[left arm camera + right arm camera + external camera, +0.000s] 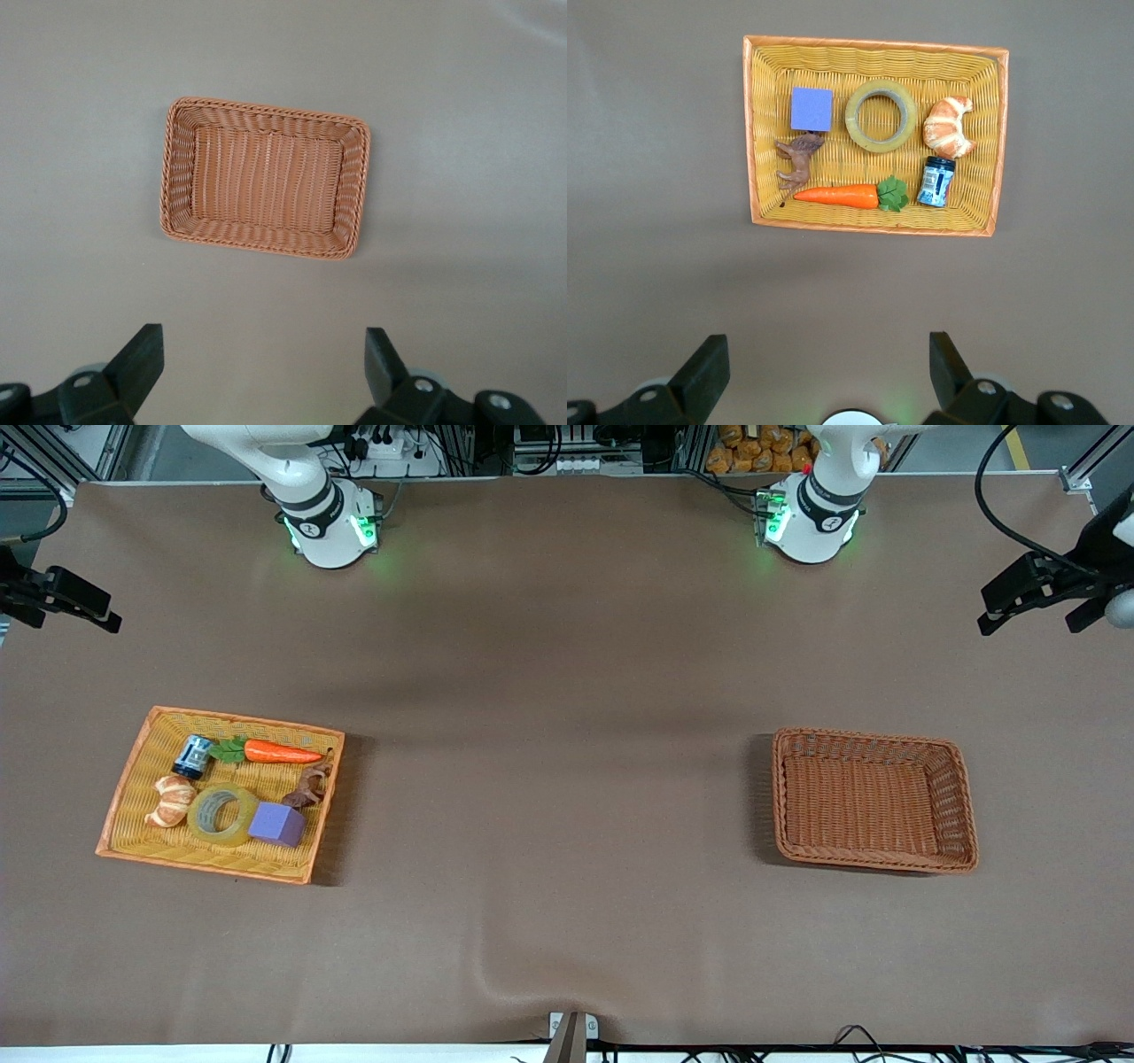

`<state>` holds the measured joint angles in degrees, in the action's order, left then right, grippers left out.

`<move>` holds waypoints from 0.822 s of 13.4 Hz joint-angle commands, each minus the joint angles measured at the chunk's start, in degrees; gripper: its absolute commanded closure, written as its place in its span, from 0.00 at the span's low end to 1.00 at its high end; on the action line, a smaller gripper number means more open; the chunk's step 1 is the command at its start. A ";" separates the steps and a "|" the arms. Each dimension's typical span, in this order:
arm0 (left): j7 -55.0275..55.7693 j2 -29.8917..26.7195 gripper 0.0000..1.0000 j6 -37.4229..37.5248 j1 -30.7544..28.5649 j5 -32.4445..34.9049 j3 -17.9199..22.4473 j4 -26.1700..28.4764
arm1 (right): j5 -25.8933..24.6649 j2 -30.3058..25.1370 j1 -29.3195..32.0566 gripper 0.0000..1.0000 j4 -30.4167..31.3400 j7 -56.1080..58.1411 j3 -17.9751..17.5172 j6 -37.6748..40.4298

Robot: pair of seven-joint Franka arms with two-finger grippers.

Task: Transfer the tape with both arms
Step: 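Reach the right gripper down to the yellow tape roll in the tray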

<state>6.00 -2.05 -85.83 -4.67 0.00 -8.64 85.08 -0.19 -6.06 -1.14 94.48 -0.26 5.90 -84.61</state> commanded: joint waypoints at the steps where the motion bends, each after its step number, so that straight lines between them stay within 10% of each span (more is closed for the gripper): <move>1: 4.42 1.61 0.00 1.63 -0.08 -0.61 -0.15 -2.38 | -0.25 0.00 0.87 0.00 0.45 -0.36 -0.80 0.06; 11: 4.10 2.32 0.00 1.63 0.01 2.11 -0.41 -1.85 | -0.16 9.13 0.79 0.00 5.08 7.37 -0.98 -16.08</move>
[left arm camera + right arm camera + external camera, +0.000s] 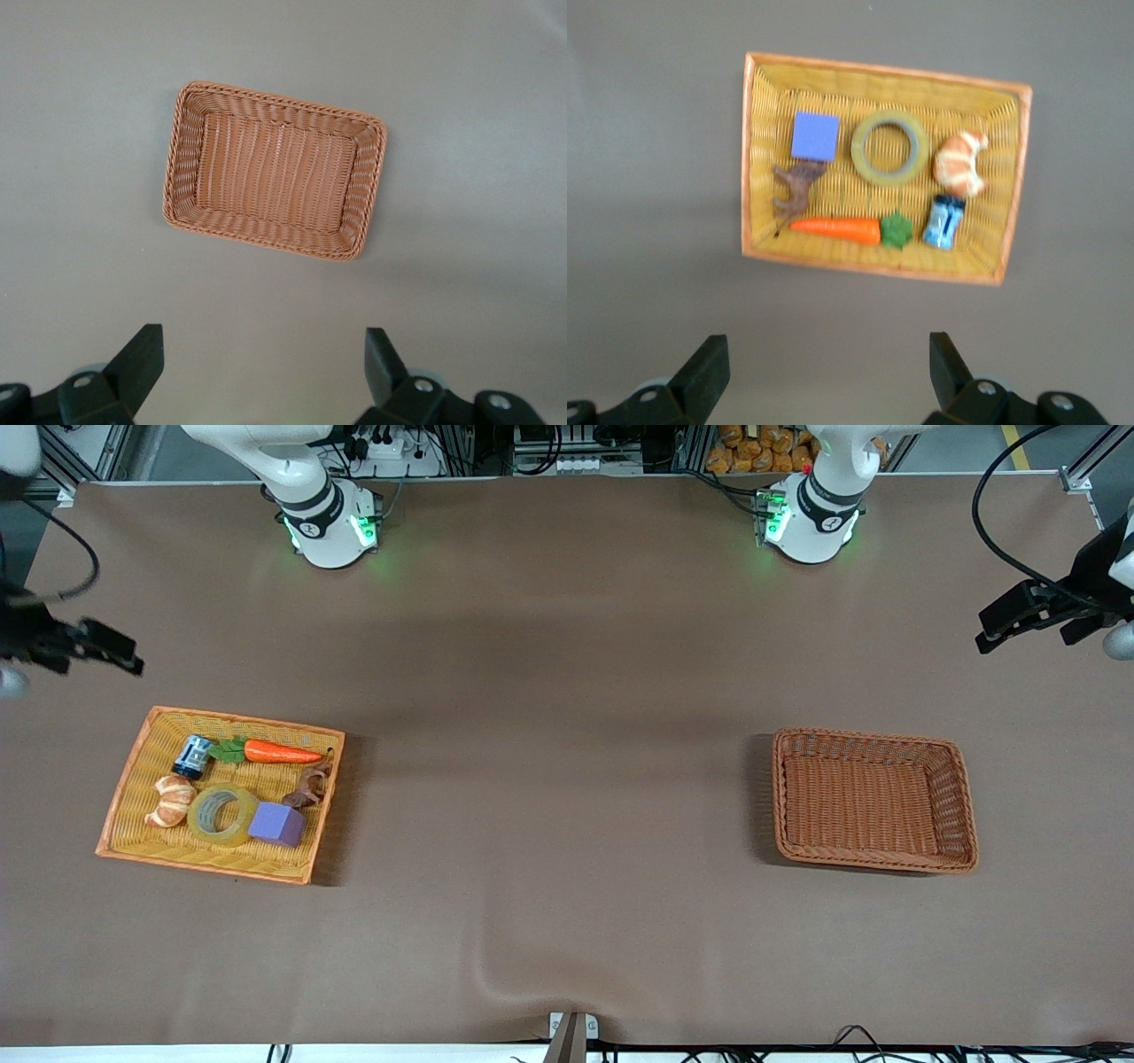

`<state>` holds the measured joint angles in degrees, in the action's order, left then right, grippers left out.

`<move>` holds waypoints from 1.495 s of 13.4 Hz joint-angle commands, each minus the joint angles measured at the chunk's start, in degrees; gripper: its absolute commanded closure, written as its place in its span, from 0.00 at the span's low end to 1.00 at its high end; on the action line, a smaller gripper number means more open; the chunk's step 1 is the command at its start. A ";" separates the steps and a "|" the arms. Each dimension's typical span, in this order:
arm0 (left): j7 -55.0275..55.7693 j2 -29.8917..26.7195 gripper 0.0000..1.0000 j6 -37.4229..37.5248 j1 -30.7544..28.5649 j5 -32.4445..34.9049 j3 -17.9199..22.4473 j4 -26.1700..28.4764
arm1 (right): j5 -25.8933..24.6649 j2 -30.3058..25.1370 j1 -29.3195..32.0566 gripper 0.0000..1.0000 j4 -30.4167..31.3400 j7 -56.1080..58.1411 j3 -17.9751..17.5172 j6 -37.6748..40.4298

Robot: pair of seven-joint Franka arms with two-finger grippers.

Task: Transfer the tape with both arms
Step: 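Reach the right gripper down to the yellow tape roll in the tray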

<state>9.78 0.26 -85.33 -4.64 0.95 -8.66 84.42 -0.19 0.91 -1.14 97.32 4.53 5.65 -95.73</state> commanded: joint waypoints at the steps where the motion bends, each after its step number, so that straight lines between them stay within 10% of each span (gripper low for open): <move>1: 0.16 -0.09 0.00 1.21 -0.20 1.16 -0.31 -1.10 | -0.17 3.30 0.97 0.00 3.83 3.89 -0.72 -9.08; 13: -1.43 0.44 0.00 0.86 -3.19 0.64 -0.04 -1.63 | 1.77 26.59 2.55 0.00 4.28 25.94 -0.81 -33.02; 20: -1.51 0.09 0.00 0.95 -3.10 0.29 -0.22 -1.45 | 1.42 30.64 2.81 0.00 4.46 35.71 -0.72 -34.18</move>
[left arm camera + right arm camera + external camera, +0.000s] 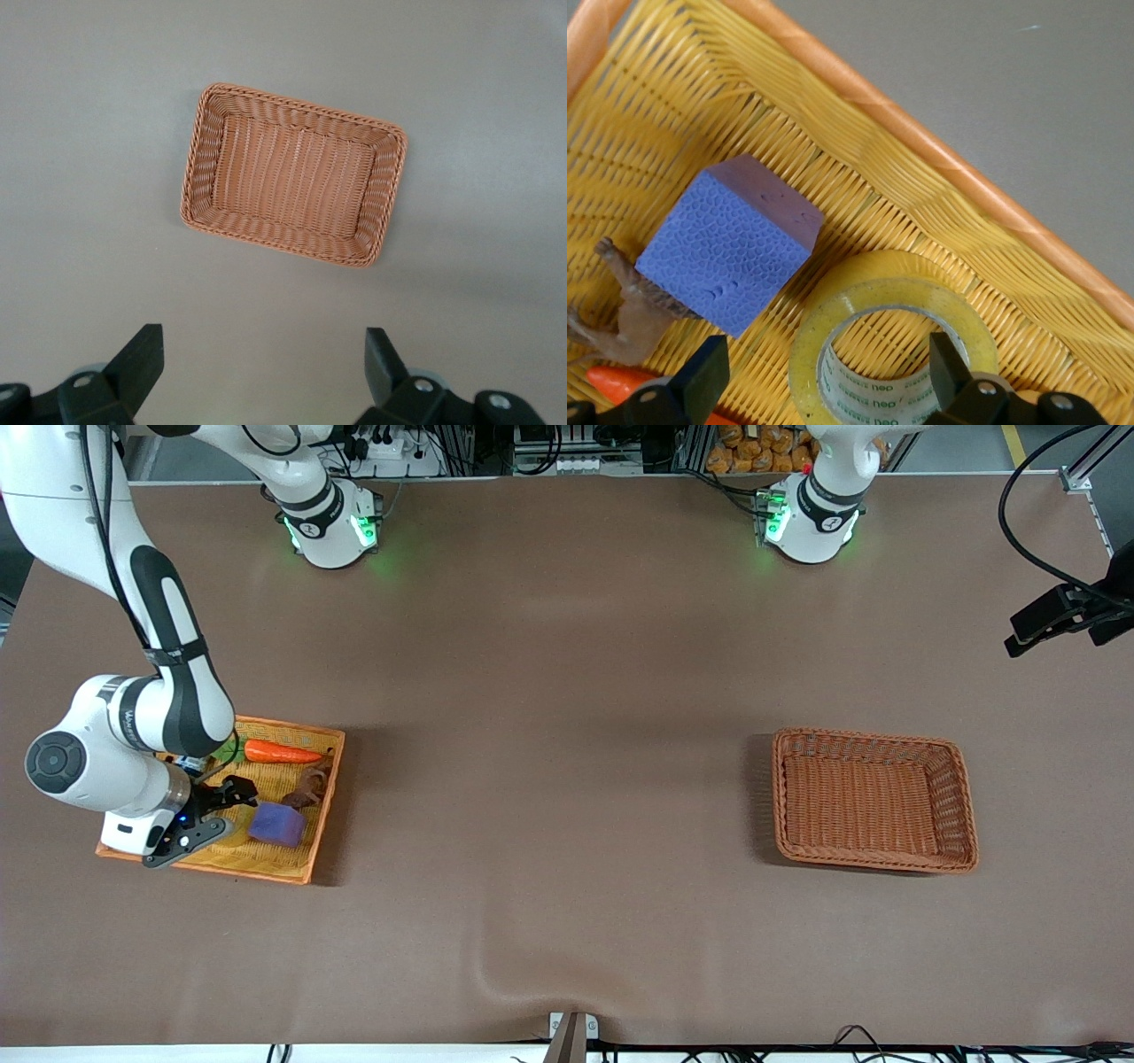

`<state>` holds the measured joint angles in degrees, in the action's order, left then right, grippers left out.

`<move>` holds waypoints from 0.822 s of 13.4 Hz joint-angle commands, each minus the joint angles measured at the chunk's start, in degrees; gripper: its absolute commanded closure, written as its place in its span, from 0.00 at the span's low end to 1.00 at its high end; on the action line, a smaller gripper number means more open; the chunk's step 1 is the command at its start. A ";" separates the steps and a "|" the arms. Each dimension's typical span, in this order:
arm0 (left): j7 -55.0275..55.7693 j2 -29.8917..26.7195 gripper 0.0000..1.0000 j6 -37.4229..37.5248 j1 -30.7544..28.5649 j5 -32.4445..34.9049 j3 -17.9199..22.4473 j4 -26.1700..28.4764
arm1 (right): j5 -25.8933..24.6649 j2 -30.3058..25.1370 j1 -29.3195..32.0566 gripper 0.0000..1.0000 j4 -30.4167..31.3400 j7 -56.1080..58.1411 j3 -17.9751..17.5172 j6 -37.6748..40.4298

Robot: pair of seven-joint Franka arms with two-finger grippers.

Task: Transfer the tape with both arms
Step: 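Reach the right gripper down to the yellow tape roll in the tray, then grasp the tape roll with the right gripper and carry it toward the table middle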

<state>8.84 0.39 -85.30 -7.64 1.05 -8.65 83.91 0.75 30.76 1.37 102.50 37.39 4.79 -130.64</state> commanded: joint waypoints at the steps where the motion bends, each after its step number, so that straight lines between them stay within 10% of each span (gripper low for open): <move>1: -0.66 -0.04 0.00 0.93 -0.10 0.19 -0.22 -0.94 | 0.48 1.66 0.39 0.00 -0.38 3.47 0.13 0.73; 5: -0.66 -0.04 0.00 0.93 -0.10 0.19 -0.22 -1.03 | 0.48 2.37 1.09 0.03 1.30 5.68 0.04 0.12; 11: -0.66 -0.04 0.00 0.93 -0.10 0.19 -0.14 -1.03 | 0.57 2.81 0.83 0.91 1.21 4.98 0.13 0.56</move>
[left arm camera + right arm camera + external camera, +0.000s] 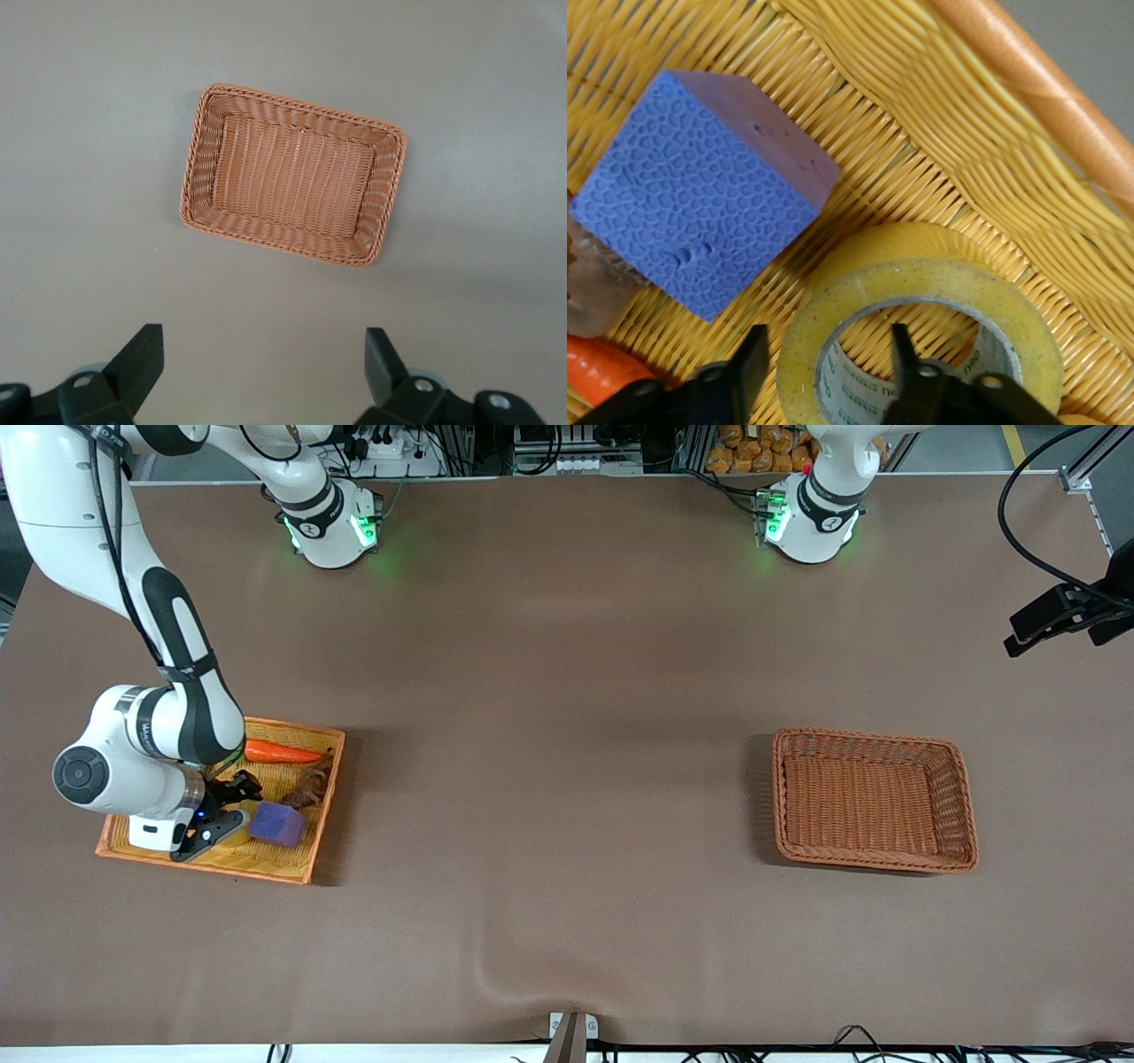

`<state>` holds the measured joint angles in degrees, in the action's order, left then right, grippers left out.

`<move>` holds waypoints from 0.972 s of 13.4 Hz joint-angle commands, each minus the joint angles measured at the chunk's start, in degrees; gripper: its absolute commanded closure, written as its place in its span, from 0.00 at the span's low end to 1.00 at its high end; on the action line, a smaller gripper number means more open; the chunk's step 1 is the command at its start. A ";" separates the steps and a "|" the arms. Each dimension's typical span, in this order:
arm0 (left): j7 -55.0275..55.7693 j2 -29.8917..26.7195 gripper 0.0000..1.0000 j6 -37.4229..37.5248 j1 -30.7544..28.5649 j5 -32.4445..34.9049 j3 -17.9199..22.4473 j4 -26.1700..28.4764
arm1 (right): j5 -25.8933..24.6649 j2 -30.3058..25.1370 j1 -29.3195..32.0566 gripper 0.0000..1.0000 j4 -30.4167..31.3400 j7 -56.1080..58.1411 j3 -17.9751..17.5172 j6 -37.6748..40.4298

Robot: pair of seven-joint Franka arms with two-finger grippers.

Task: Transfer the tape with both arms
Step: 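Grasp the tape roll with the right gripper and carry it toward the table middle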

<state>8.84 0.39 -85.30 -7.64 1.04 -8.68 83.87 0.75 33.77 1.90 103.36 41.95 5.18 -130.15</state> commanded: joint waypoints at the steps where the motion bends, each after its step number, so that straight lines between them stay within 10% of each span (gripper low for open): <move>1: -0.66 -0.04 0.00 0.93 -0.09 0.19 -0.11 -0.90 | 0.57 -0.28 0.03 0.98 0.35 0.24 -0.25 0.33; 13: -0.58 0.05 0.00 0.75 -0.27 0.19 -0.11 -0.99 | 0.74 -14.78 -4.43 1.00 -18.17 0.25 -0.52 34.85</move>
<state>8.84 0.39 -85.30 -7.65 1.04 -8.67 83.74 0.91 21.76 0.80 89.24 43.05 4.64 -101.01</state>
